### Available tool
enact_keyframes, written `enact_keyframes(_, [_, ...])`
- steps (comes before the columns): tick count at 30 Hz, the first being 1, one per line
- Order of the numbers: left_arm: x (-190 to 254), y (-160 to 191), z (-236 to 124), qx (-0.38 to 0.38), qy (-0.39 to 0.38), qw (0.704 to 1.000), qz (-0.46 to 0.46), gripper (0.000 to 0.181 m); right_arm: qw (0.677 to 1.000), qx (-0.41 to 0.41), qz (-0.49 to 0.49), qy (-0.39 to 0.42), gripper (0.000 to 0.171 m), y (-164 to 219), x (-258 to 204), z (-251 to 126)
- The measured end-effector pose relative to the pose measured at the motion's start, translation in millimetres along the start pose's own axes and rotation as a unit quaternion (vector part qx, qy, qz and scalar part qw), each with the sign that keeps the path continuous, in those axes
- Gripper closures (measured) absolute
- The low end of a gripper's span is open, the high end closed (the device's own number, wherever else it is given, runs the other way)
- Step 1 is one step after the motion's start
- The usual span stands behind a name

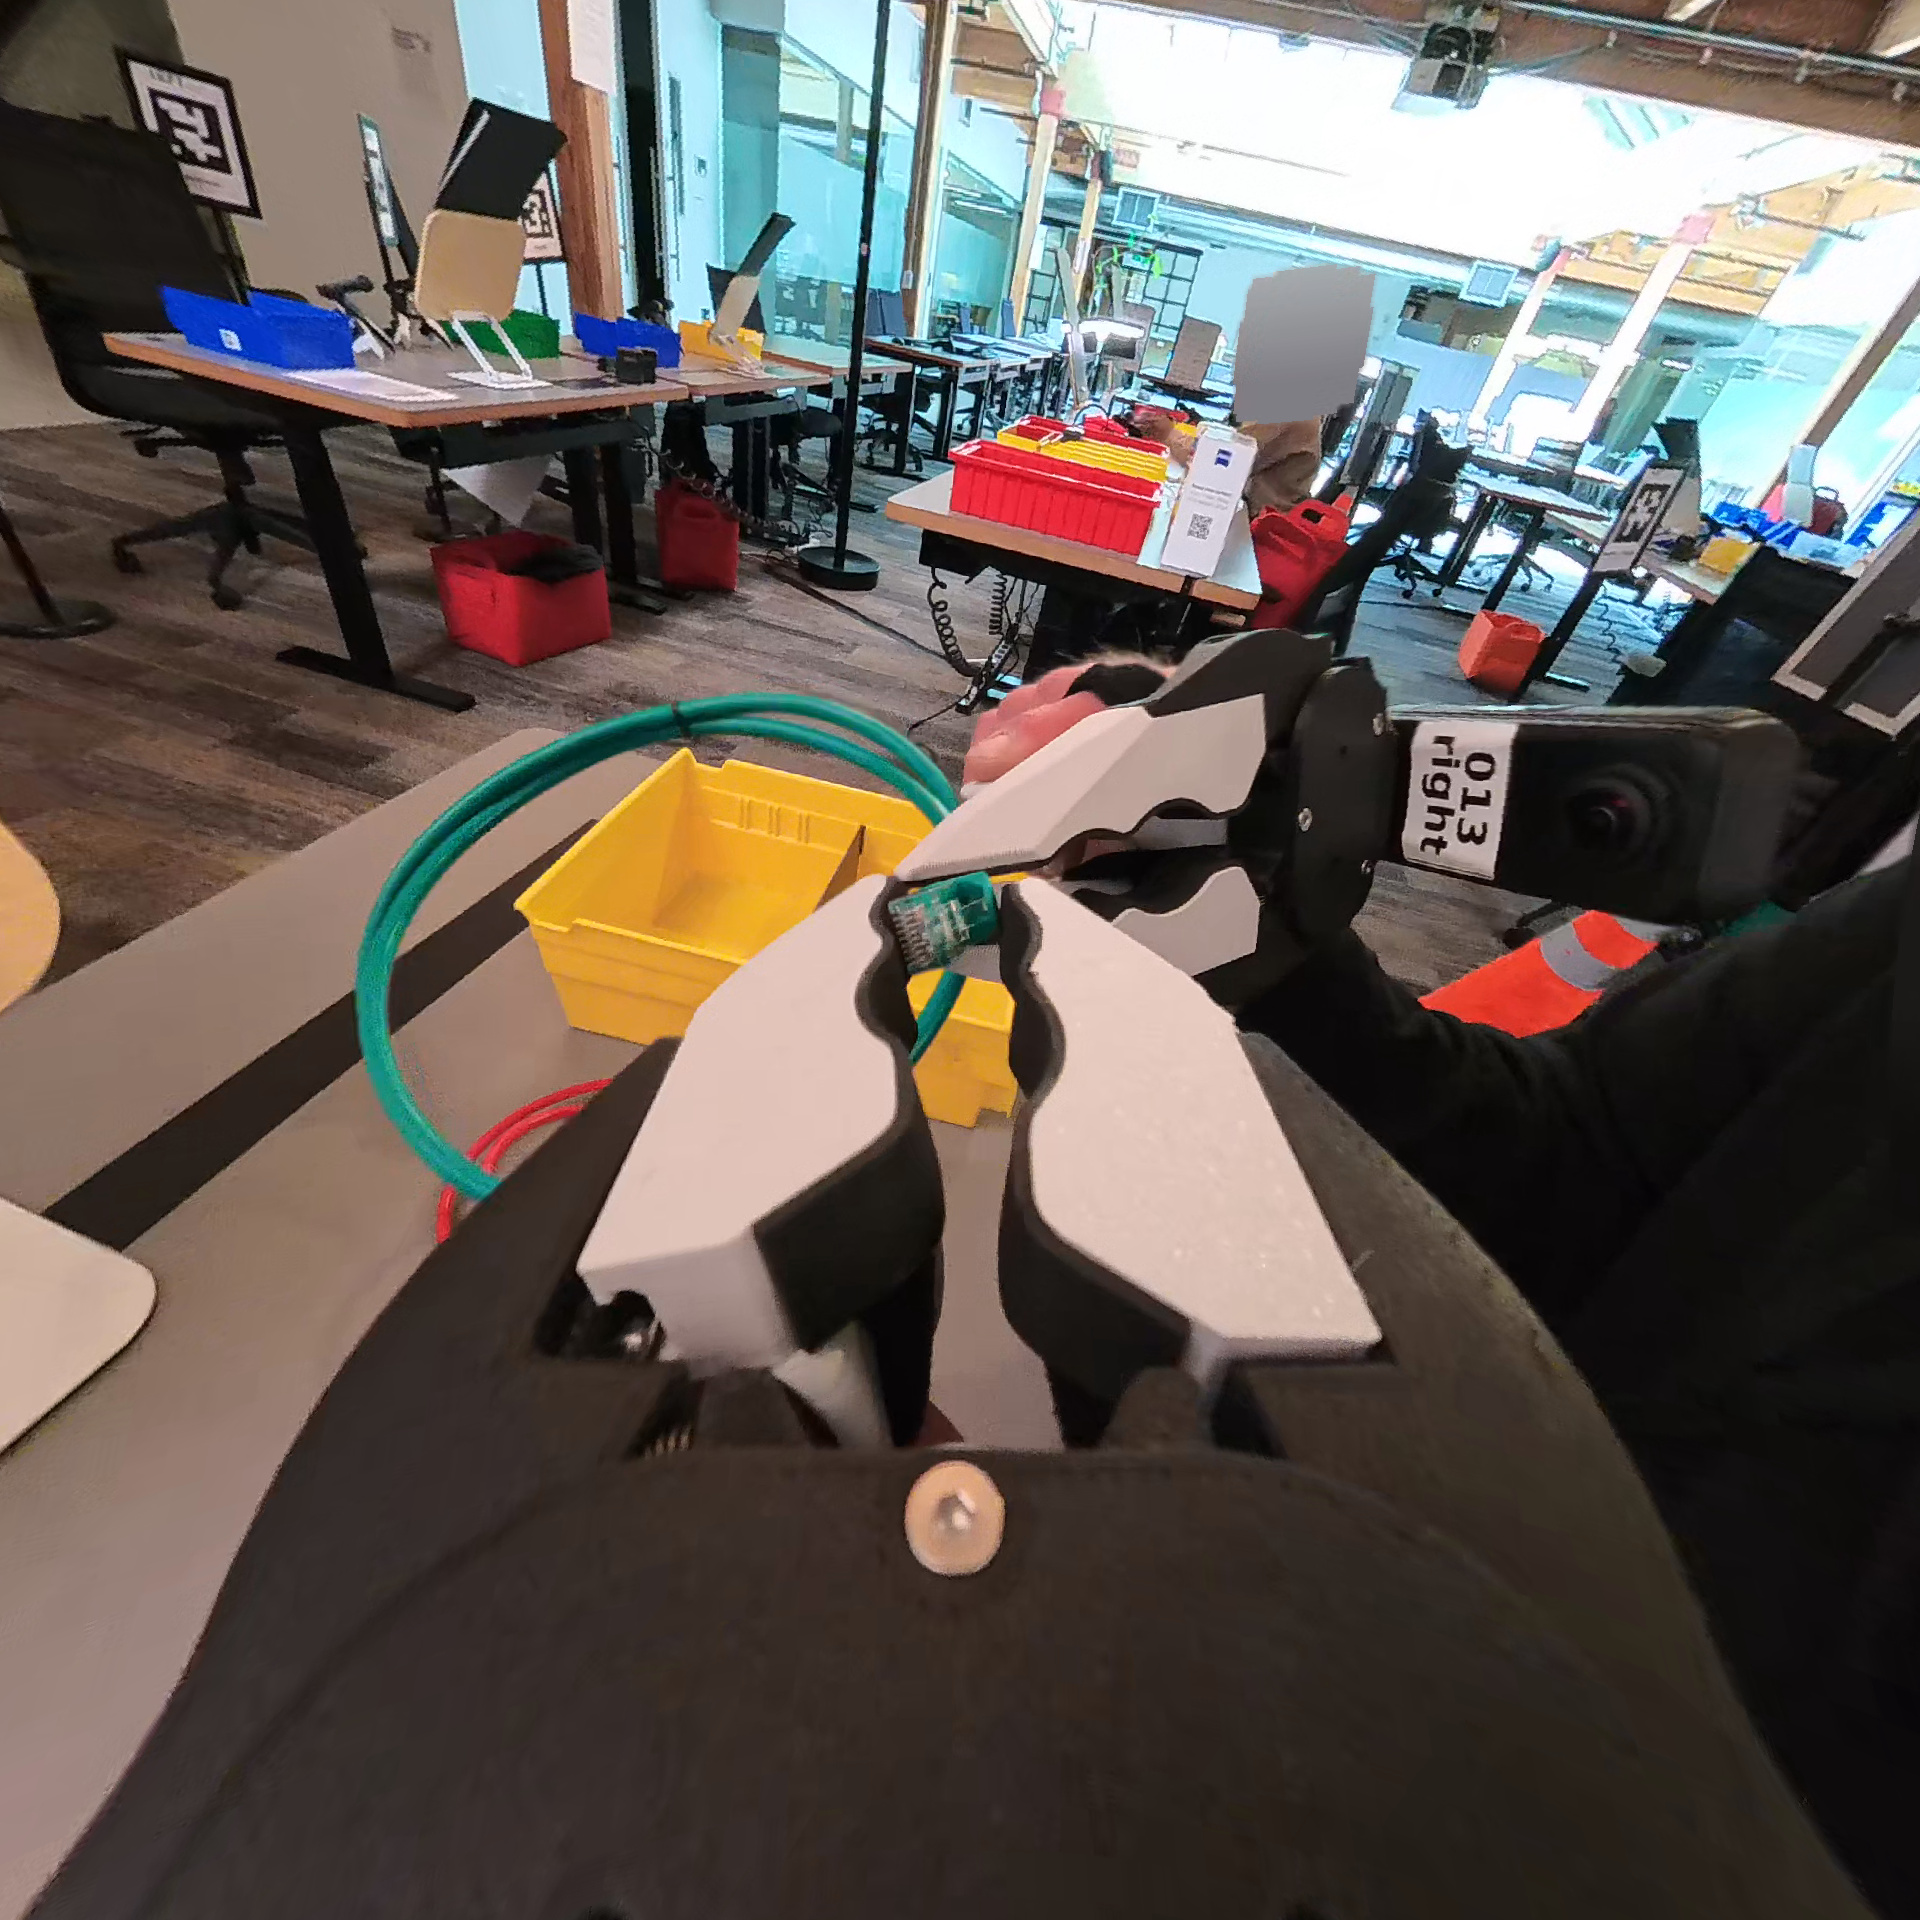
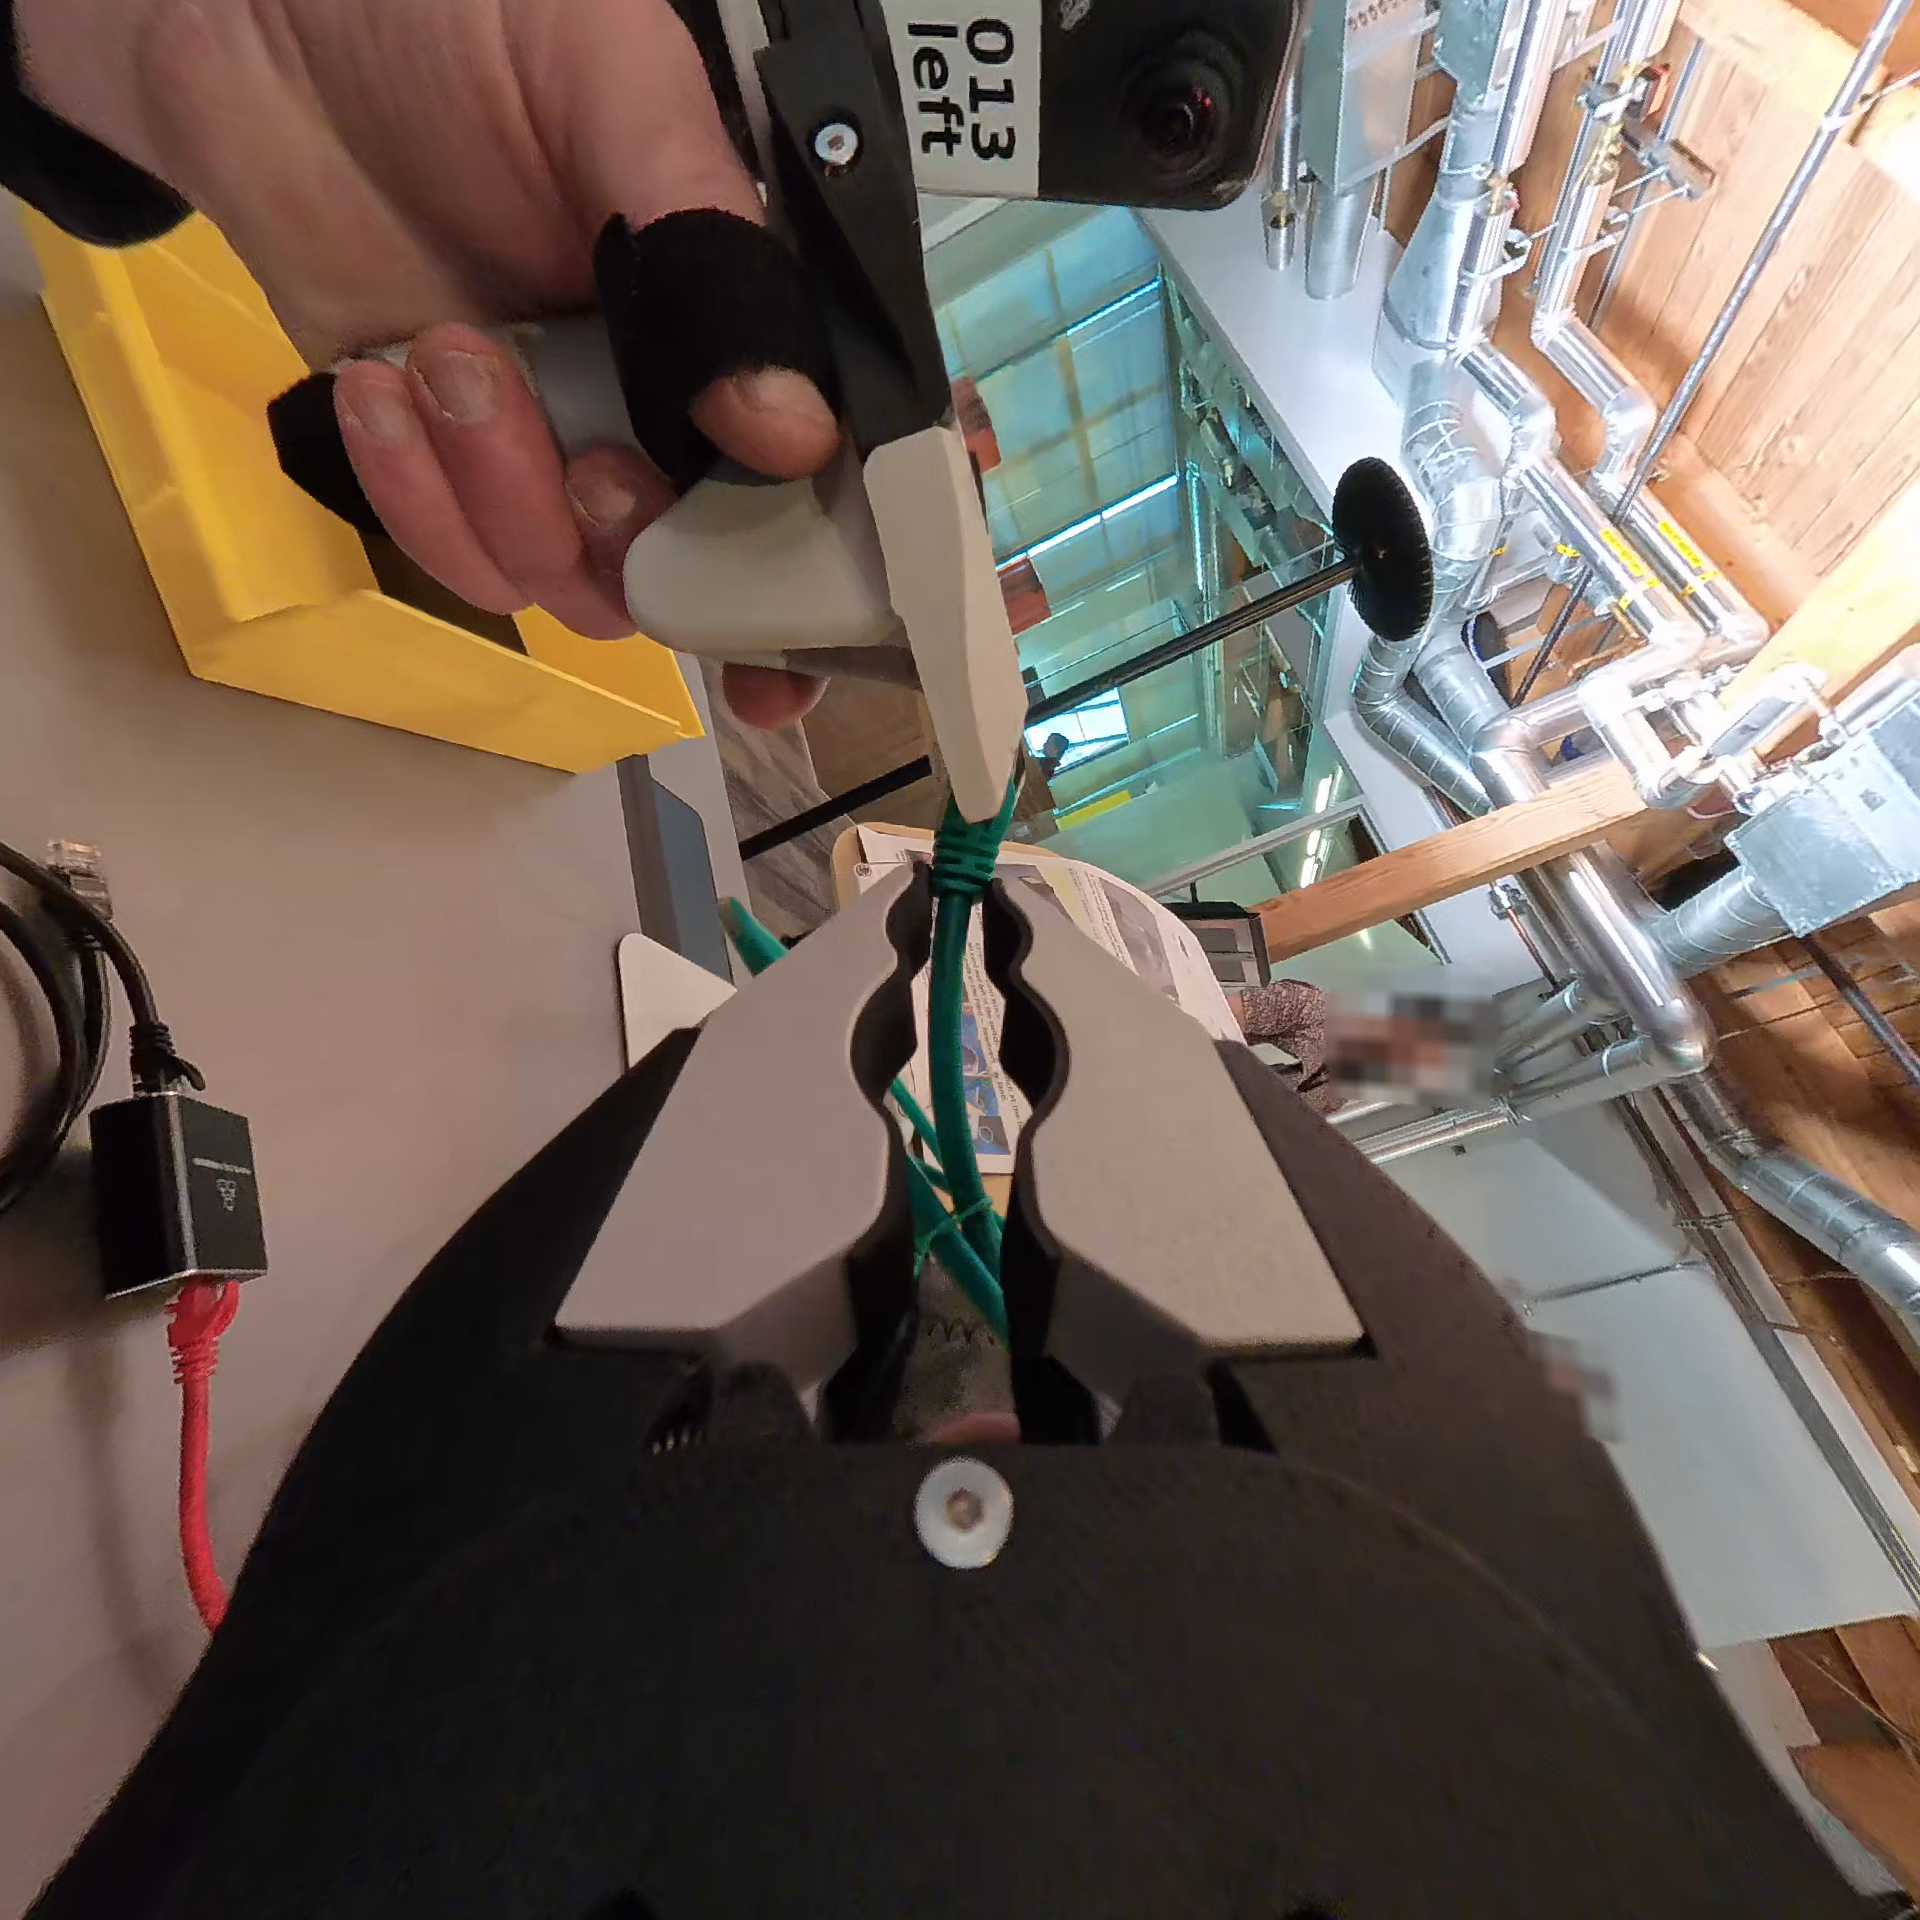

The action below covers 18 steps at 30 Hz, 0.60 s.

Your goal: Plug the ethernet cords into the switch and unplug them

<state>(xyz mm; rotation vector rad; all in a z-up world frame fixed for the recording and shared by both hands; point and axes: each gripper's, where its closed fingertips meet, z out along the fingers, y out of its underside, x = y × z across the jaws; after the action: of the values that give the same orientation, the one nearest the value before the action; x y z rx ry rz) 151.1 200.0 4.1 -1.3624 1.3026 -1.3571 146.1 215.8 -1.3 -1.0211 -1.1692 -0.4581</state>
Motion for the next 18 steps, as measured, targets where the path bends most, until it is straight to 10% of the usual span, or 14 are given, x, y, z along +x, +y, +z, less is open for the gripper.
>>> enact_keyframes(18, [-52.2,17.2,83.0,-0.017,0.121,0.990,-0.075,0.155,0.996,-0.069,0.050,0.028,0.164,97.0,7.3,-14.4])
